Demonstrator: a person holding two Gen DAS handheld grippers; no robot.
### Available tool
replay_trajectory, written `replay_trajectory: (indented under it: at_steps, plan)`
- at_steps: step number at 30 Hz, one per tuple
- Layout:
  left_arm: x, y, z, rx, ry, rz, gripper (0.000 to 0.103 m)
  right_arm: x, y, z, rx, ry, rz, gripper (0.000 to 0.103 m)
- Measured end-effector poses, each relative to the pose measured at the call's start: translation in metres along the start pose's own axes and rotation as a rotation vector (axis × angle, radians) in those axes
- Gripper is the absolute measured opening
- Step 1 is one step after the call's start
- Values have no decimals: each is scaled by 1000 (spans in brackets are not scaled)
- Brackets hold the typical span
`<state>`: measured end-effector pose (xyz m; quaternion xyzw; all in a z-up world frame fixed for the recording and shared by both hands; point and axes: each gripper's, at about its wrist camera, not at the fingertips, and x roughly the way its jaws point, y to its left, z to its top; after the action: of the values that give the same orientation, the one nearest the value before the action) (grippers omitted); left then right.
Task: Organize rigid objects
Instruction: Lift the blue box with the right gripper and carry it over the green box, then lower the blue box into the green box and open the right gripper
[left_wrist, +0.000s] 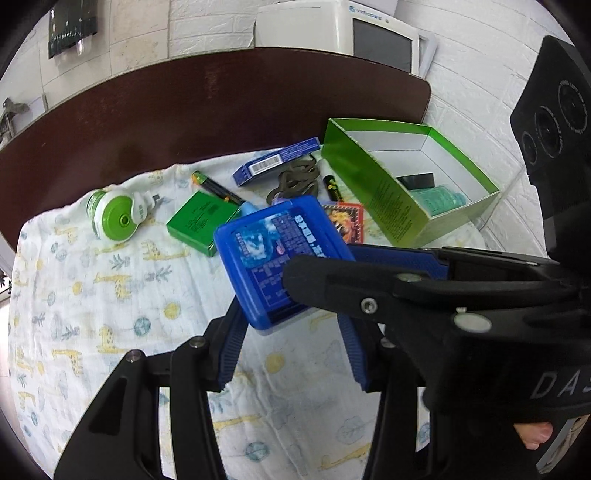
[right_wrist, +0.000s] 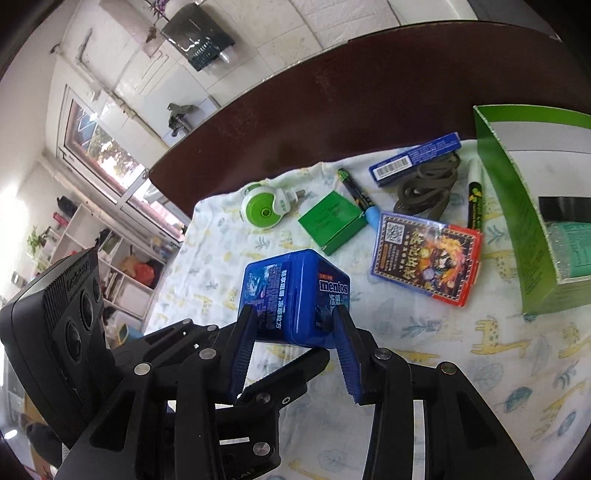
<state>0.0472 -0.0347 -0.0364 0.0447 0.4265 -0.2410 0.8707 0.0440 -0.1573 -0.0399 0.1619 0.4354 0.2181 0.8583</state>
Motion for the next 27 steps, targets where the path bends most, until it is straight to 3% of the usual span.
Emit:
replay_trajectory:
  at_steps: [15, 21, 27]
  plan:
    - [48, -125, 96, 244, -29, -78, 48, -111, -110, 41, 142, -247, -91, 45]
    - [82, -148, 116, 276, 20, -80, 48, -114, -159, 53, 222, -257, -93, 45]
    - [103, -146, 124, 273, 46, -68, 48, -97, -182, 61, 258, -250, -69, 45]
